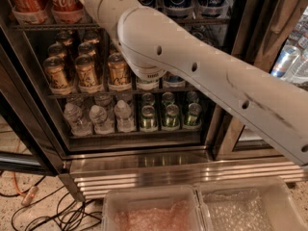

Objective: Pick blue plastic bottle from top shelf of fridge

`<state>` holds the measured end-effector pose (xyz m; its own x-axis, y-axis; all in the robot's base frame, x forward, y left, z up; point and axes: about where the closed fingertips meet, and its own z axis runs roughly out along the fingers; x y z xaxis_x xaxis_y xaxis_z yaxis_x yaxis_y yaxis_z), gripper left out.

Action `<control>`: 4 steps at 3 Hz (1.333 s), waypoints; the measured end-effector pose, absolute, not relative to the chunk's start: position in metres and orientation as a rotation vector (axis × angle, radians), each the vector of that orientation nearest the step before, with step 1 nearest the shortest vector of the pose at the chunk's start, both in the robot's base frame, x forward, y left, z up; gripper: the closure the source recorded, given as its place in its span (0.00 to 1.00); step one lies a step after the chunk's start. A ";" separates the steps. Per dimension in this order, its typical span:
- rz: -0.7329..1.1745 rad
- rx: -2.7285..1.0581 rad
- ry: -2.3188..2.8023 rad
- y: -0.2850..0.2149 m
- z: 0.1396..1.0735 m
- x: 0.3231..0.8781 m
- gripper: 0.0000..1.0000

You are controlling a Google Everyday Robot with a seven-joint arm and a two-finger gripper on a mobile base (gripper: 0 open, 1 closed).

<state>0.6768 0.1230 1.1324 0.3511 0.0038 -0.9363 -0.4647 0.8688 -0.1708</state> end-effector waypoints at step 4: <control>0.477 -0.525 1.286 0.104 1.084 0.627 1.00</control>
Offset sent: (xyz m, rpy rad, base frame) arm -0.0441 -0.0212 -0.0511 -0.0142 0.1314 0.0883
